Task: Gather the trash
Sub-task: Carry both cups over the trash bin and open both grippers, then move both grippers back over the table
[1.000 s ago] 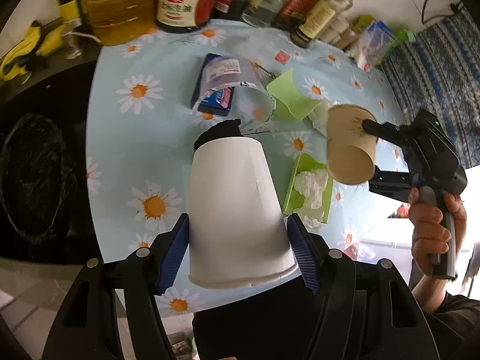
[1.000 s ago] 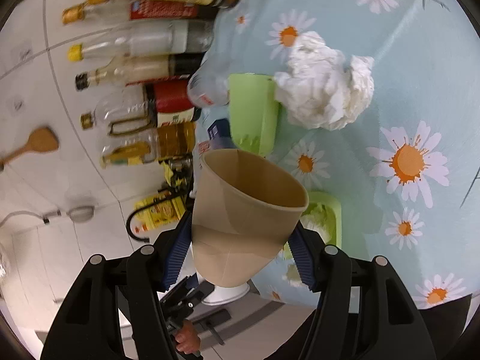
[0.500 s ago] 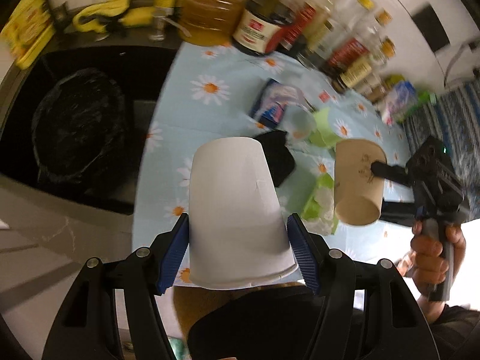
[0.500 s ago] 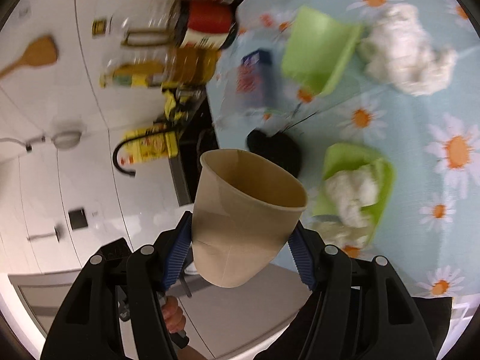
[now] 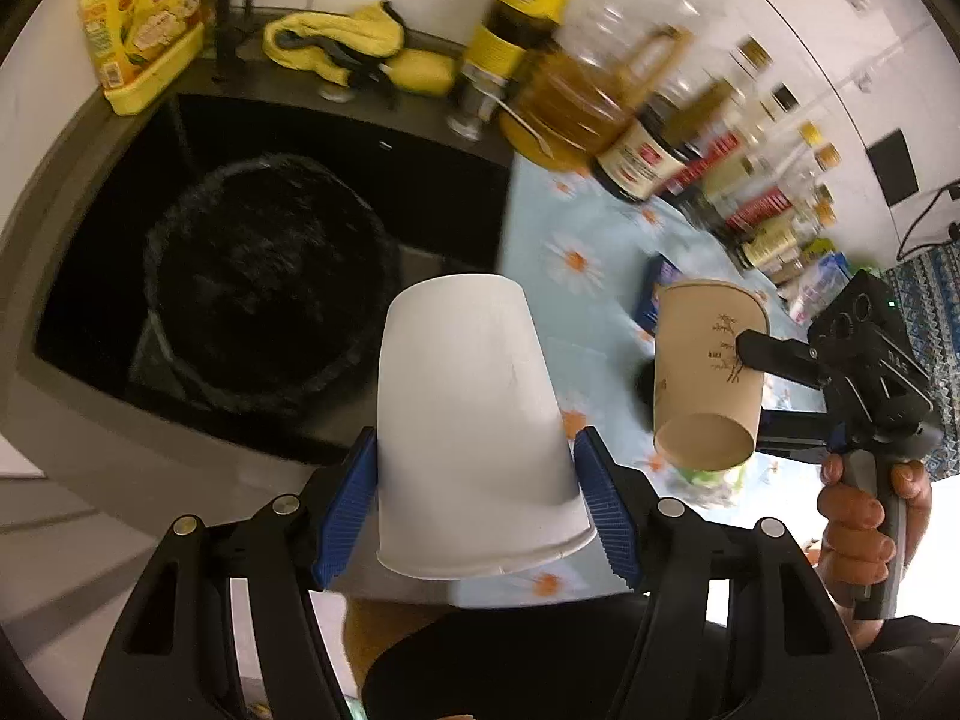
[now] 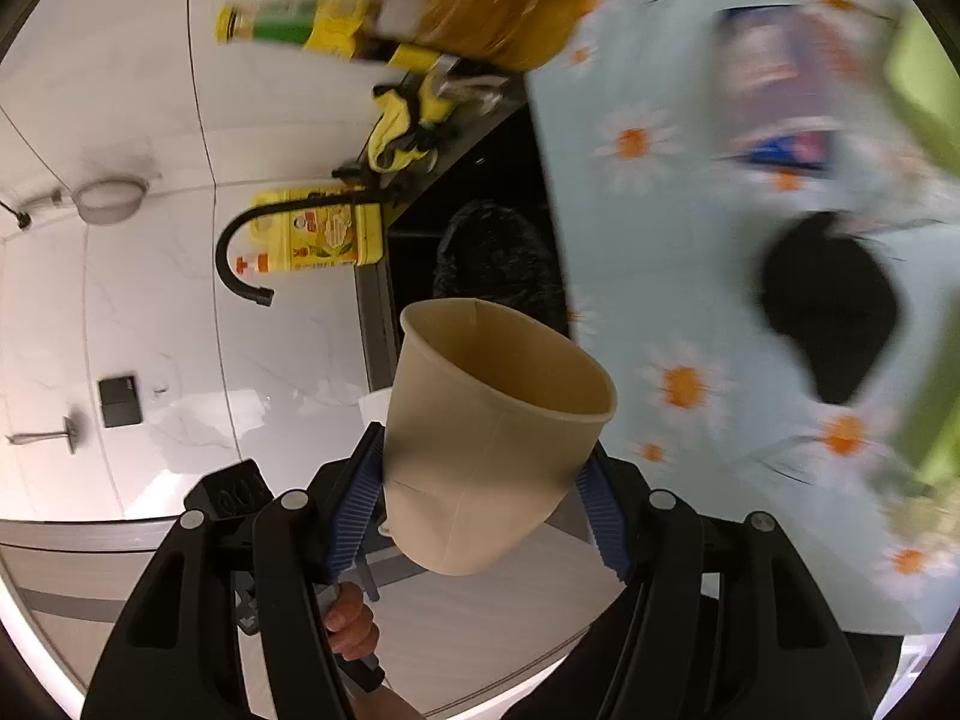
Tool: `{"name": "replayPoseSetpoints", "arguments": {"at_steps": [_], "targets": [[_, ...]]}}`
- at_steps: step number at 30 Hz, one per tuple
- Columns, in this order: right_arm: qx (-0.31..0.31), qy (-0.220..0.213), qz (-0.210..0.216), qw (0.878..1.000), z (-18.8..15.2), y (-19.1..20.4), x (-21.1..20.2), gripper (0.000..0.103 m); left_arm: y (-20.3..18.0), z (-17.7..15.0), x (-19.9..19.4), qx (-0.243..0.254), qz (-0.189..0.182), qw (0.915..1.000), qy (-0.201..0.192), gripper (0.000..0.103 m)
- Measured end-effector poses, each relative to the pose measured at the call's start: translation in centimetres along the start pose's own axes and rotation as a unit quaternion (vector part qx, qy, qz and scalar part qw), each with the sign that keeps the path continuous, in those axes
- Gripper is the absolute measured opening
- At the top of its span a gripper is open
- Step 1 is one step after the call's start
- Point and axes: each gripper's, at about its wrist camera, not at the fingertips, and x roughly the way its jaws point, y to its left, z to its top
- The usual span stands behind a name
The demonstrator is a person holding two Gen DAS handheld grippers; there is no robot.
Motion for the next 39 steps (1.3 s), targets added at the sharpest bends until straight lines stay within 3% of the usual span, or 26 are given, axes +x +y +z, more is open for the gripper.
{"name": "replayPoseSetpoints", "arguments": {"at_steps": [8,15,20,25,27,30,39], "targets": [[-0.002,-0.001,-0.03,1.0,1.8,5.0,9.3,0.062,7.8,4.0,-0.3,0.018,0.003,0.9998,0.011,0.063],[0.015,0.003,-0.052,0.999,3.5,7.1,15.6,0.062,12.4,7.1,0.5,0.031,0.01,0.9992,0.022,0.064],[0.015,0.011,-0.081,0.997,5.0,8.0,19.2,0.062,14.3,8.7,1.3,0.031,-0.01,0.999,0.029,0.064],[0.029,0.01,-0.095,0.995,6.3,8.0,20.8,0.066,15.9,10.1,2.5,0.021,-0.022,0.9986,0.044,0.066],[0.047,0.005,-0.099,0.994,6.8,7.8,21.1,0.083,16.4,10.6,3.3,0.016,-0.036,0.9976,0.057,0.066],[0.052,0.007,-0.105,0.993,7.2,7.7,21.5,0.084,17.1,11.1,3.9,0.0,-0.065,0.9958,0.064,0.067],[0.064,0.002,-0.103,0.993,6.7,6.9,20.4,0.084,16.5,11.5,4.6,0.009,-0.054,0.9961,0.069,0.067]]}}
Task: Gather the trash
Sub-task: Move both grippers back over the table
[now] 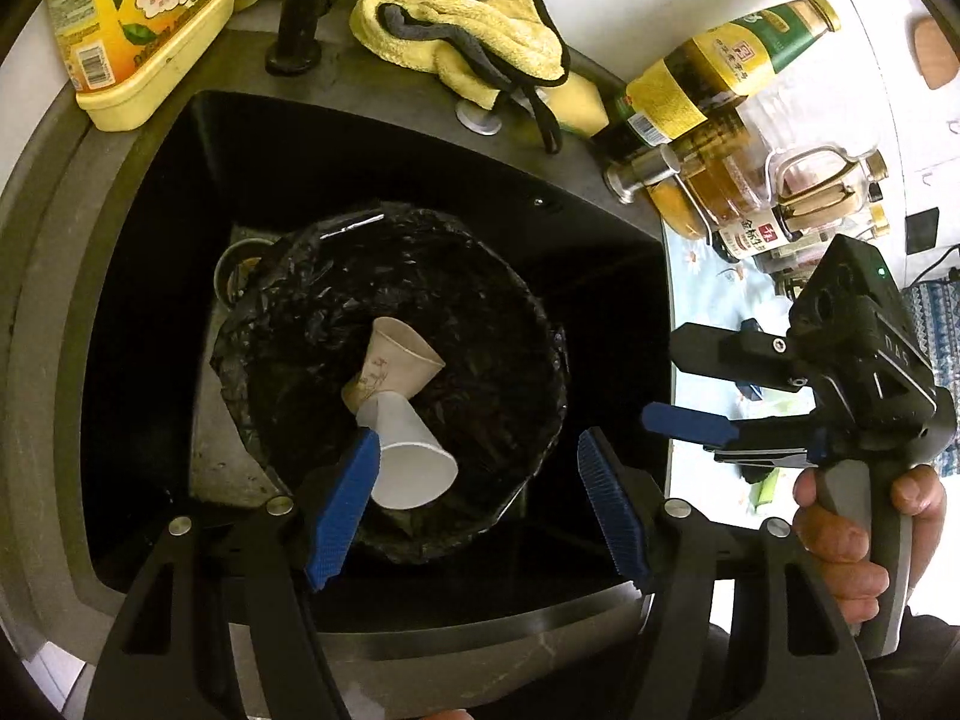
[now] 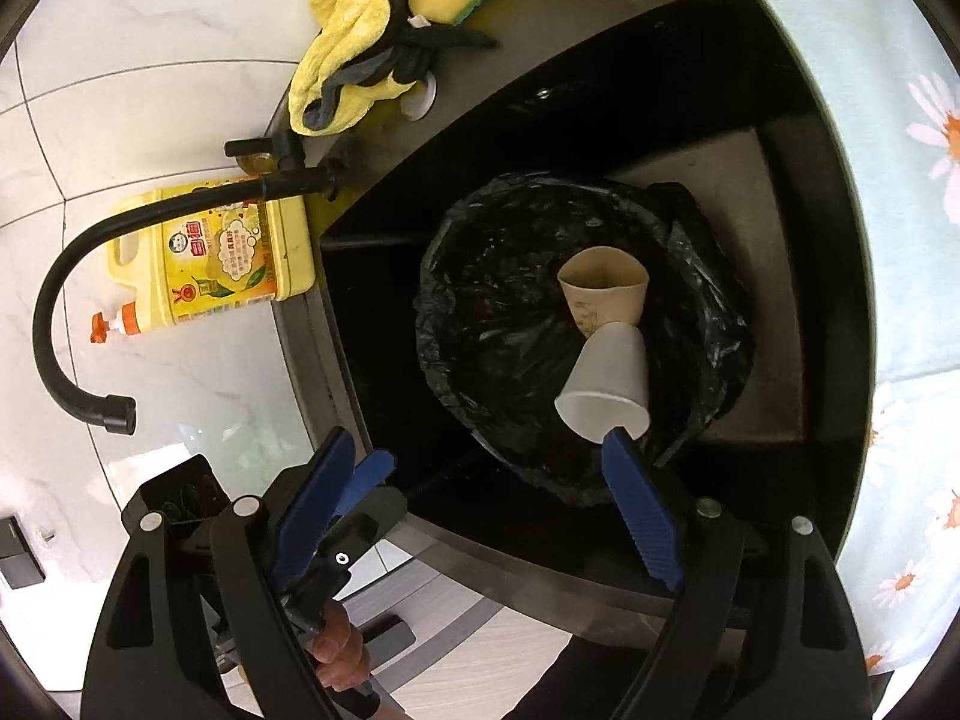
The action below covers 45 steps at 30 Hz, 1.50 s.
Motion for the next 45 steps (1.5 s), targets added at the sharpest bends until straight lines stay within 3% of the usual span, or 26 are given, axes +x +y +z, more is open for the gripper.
{"name": "replayPoseSetpoints", "arguments": {"at_steps": [8,13,24,35,40,45], "targets": [[-0.011,-0.015,0.011,1.0,-1.8,-0.6,-2.3,0.084,-1.5,-1.0,-1.0,0.011,0.012,0.9998,-0.011,0.067],[-0.044,-0.04,-0.006,0.998,-3.3,-1.0,-4.7,0.084,-2.5,-1.8,-1.4,0.017,0.021,0.9996,-0.012,0.067],[-0.053,-0.103,-0.062,0.991,-6.1,-7.6,-13.3,0.084,-8.9,-3.6,1.1,0.063,0.021,0.9978,0.005,0.067],[-0.101,-0.148,-0.18,0.967,-9.7,-16.8,-23.1,0.084,-18.9,-5.7,6.2,0.104,0.014,0.9937,0.038,0.067],[-0.145,-0.135,-0.233,0.952,-11.0,-20.0,-25.4,0.084,-22.6,-6.9,8.3,0.115,0.014,0.992,0.052,0.067],[-0.21,-0.11,-0.282,0.93,-11.8,-22.1,-26.3,0.084,-25.6,-8.1,10.0,0.112,0.021,0.9919,0.056,0.067]]}}
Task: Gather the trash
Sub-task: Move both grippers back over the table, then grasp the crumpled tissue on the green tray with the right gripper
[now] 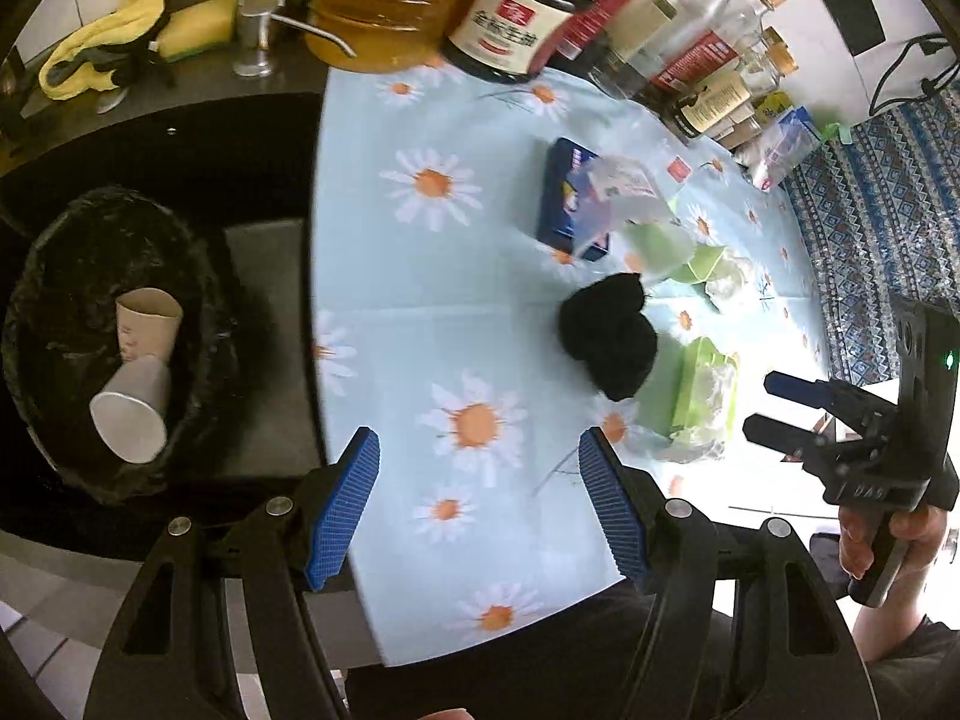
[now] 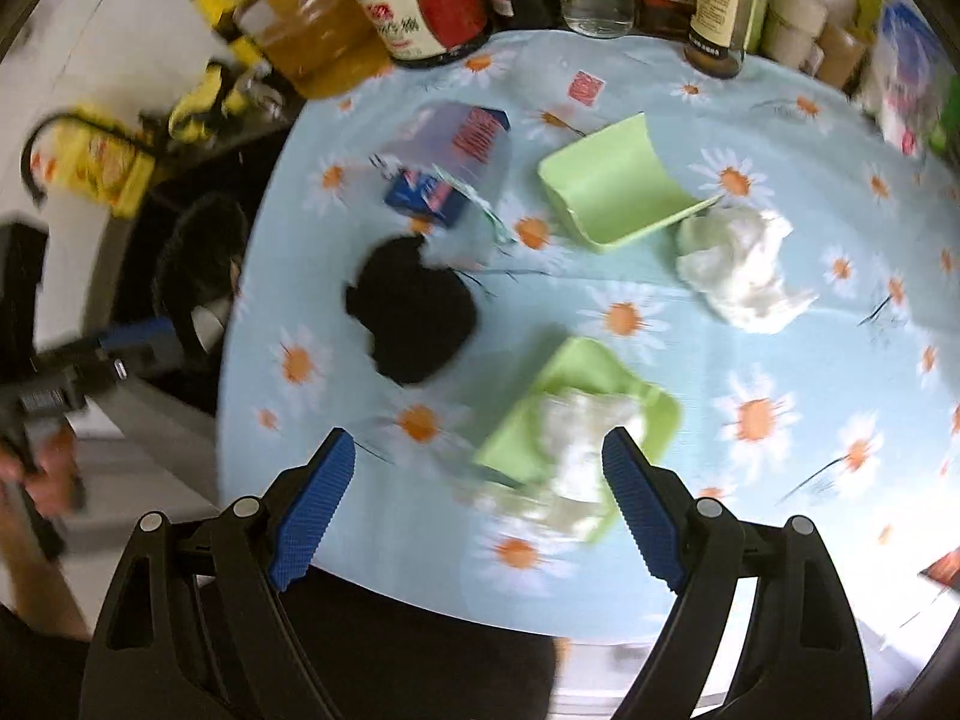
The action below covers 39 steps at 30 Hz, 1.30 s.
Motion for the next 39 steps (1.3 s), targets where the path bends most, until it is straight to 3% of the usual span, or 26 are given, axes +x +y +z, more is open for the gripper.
{"name": "replayPoseSetpoints", "arguments": {"at_steps": [4,5,7,9,11,14,19,24,39], "targets": [[-0.037,0.022,-0.015,0.999,-0.3,-1.7,1.3,0.084,-1.5,-0.5,0.8,-0.013,0.005,0.9999,0.0,0.068],[-0.042,0.027,-0.014,0.999,-0.2,-1.8,1.6,0.084,-1.8,-0.7,1.1,-0.017,0.005,0.9998,0.0,0.076],[-0.061,0.035,-0.013,0.997,0.0,-2.1,2.2,0.083,-2.5,-1.2,1.5,-0.026,0.007,0.9996,-0.002,0.079],[-0.079,0.046,-0.013,0.996,0.1,-2.2,2.8,0.071,-2.9,-1.7,1.8,-0.035,0.007,0.9994,-0.005,0.079],[-0.095,0.06,-0.005,0.994,0.3,-2.1,3.4,0.067,-3.3,-2.4,2.2,-0.046,0.009,0.9989,-0.005,0.079],[-0.105,0.079,-0.004,0.991,0.4,-2.5,4.4,0.067,-3.7,-3.4,2.7,-0.064,0.011,0.9979,-0.008,0.079],[-0.122,0.091,-0.008,0.988,0.5,-2.9,5.4,0.057,-4.1,-4.8,3.0,-0.094,0.014,0.9954,-0.017,0.079],[-0.141,0.098,-0.002,0.985,0.4,-2.9,6.3,0.035,-4.7,-5.9,3.0,-0.113,0.022,0.993,-0.025,0.079],[-0.121,0.063,0.059,0.989,-0.6,-5.4,0.7,0.03,-7.2,-4.6,4.2,-0.091,0.033,0.9951,-0.017,0.079]]}}
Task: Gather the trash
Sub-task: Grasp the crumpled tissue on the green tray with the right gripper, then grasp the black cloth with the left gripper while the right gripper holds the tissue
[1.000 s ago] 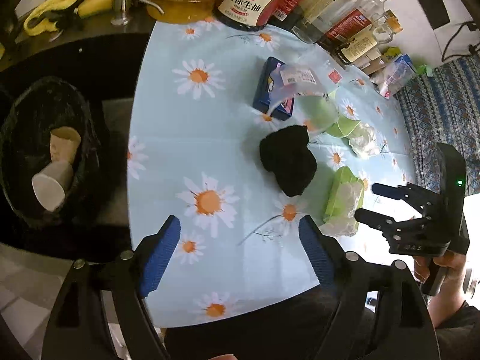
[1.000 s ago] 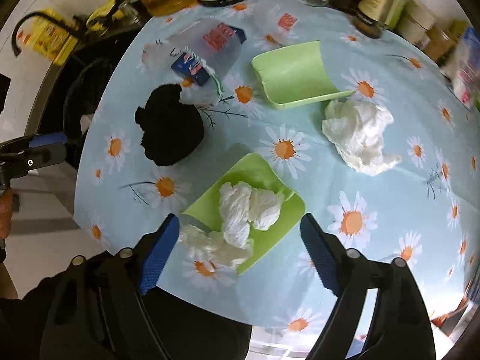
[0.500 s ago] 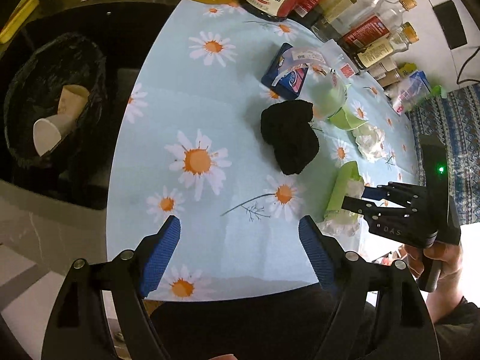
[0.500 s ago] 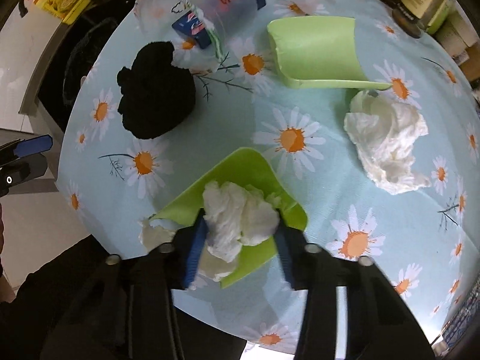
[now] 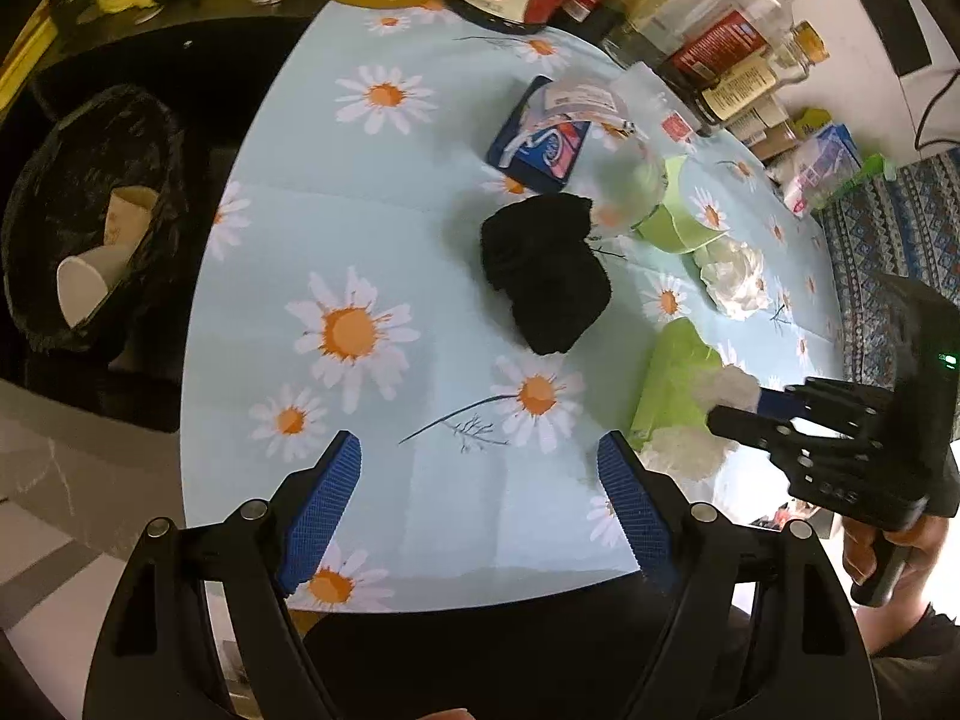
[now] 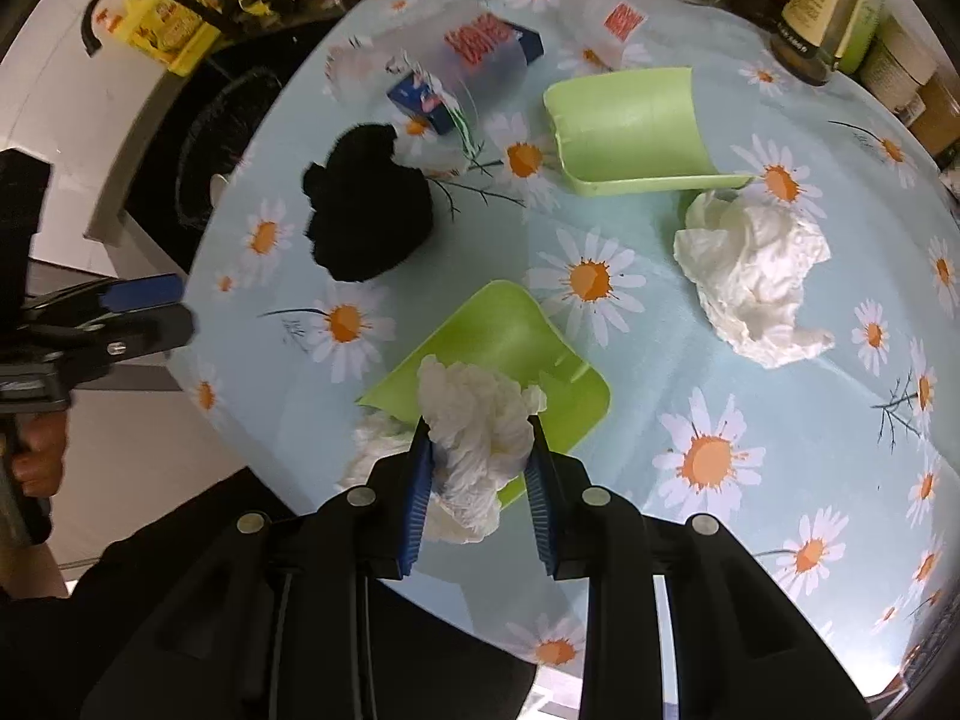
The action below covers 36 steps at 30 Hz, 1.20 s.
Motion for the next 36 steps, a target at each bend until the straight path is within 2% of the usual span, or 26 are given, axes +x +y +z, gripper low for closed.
{"name": "replayPoseSetpoints", "arguments": {"at_steps": [5,16,26,28,30,36], "targets": [[0.011,-0.022,0.02,1.0,-0.7,0.1,-2.3,0.031,-0.8,1.3,1.0,0.012,0.001,0.9999,0.008,0.079],[0.036,-0.078,0.027,0.996,-3.2,-0.1,-7.0,0.031,-3.4,4.8,4.3,0.044,0.016,0.9985,0.027,0.083],[0.05,-0.102,0.038,0.993,-3.7,-1.6,-8.0,0.031,-4.9,8.0,7.4,0.045,0.057,0.9967,0.037,0.082],[0.047,-0.105,0.041,0.992,-3.7,-1.7,-8.1,0.031,-5.0,8.3,8.0,0.051,0.06,0.9961,0.04,0.081],[0.045,-0.106,0.041,0.993,-3.7,-1.8,-8.1,0.031,-5.0,8.4,8.3,0.045,0.054,0.9966,0.043,0.071],[0.042,-0.104,0.043,0.993,-3.8,-2.1,-7.9,0.031,-5.2,8.3,8.3,0.046,0.048,0.997,0.039,0.068]]}}
